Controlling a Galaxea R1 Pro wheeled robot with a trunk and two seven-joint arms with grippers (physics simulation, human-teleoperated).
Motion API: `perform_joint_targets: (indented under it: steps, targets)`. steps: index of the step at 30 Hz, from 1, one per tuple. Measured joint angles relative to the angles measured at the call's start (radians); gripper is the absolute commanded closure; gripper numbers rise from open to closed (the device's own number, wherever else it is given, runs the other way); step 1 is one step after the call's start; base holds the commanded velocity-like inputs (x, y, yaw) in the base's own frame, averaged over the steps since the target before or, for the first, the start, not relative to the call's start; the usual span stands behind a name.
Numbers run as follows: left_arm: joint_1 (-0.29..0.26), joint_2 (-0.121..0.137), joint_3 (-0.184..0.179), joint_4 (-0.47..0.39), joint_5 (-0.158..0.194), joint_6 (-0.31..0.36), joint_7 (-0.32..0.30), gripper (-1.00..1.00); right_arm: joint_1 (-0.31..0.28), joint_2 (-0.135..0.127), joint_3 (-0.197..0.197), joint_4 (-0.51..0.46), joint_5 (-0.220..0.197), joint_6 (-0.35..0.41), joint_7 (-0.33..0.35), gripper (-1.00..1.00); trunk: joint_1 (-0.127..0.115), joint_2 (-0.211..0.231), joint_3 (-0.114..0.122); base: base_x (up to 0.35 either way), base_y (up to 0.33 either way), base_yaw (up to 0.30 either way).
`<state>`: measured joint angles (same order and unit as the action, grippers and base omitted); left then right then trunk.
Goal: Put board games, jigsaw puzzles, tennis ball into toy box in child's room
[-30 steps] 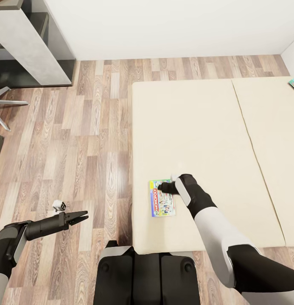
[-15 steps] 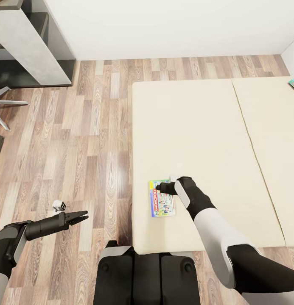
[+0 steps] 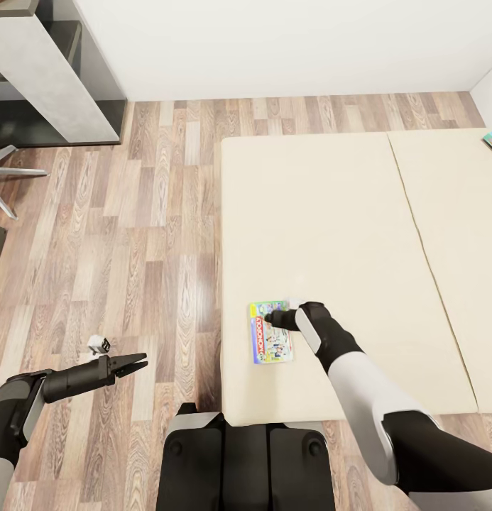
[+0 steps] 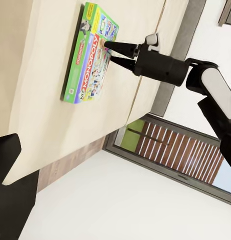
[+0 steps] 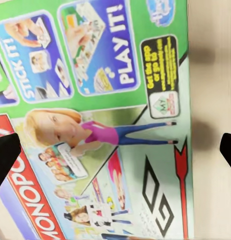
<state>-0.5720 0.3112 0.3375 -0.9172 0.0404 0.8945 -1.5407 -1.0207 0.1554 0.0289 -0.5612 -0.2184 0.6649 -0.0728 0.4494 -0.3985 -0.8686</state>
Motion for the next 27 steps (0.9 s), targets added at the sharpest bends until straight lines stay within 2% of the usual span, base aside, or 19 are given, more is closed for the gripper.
perform_joint_targets:
  steps: [27]
  targets:
    - [0.0,0.0,-0.001,0.0,0.0,0.0,0.0,-1.0,0.001,-0.006,0.002,0.013,-0.004,-0.008,0.007,-1.0,0.0,0.0,0.0,0.0,0.0,0.0]
